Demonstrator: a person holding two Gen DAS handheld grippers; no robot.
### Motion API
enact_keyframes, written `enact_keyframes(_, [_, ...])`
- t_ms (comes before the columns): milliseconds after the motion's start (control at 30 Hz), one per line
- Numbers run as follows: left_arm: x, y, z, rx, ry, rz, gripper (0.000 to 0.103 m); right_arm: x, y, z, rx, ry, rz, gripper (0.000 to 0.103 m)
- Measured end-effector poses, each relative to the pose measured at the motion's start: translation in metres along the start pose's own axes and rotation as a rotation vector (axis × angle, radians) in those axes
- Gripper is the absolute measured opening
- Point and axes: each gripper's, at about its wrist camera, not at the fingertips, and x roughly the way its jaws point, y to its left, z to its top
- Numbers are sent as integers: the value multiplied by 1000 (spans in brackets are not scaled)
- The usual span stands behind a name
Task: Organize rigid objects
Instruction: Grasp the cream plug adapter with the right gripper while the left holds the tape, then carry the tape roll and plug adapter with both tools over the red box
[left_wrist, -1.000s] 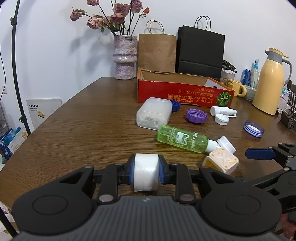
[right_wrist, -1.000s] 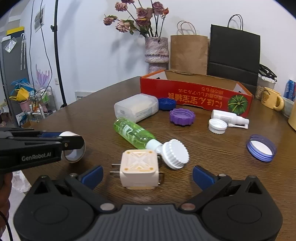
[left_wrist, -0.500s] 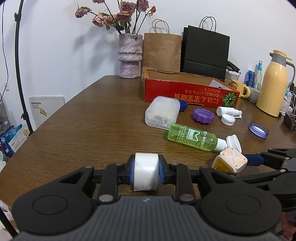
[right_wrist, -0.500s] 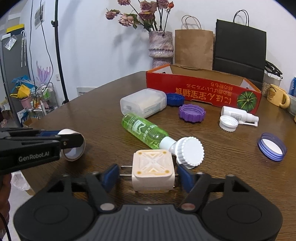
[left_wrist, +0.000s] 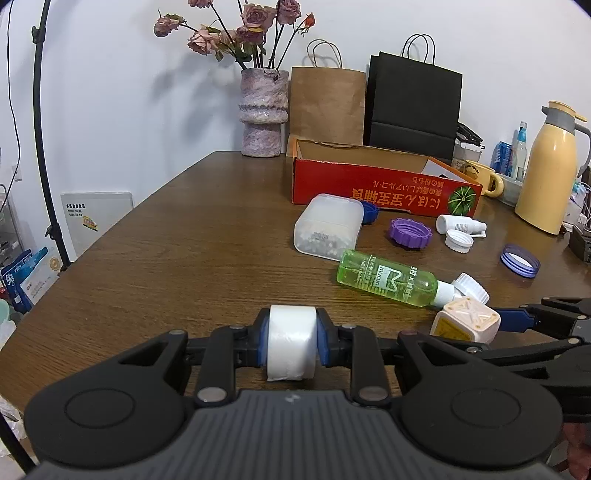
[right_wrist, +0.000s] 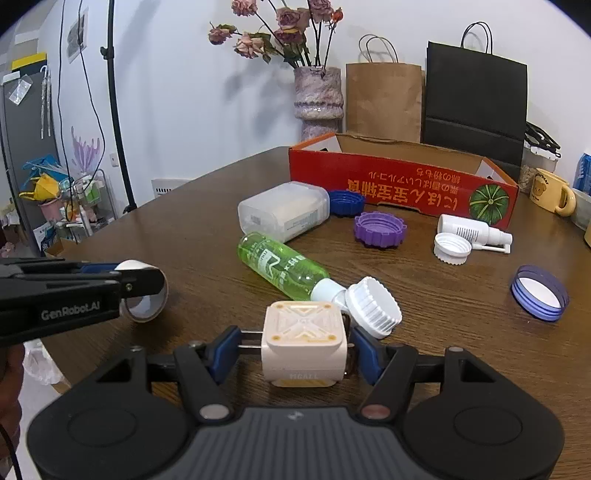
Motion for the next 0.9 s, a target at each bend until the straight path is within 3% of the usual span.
enact_keyframes(900, [-6,-21,24,34,-41,19,26,-31,-24,13,25,-113,-22,64])
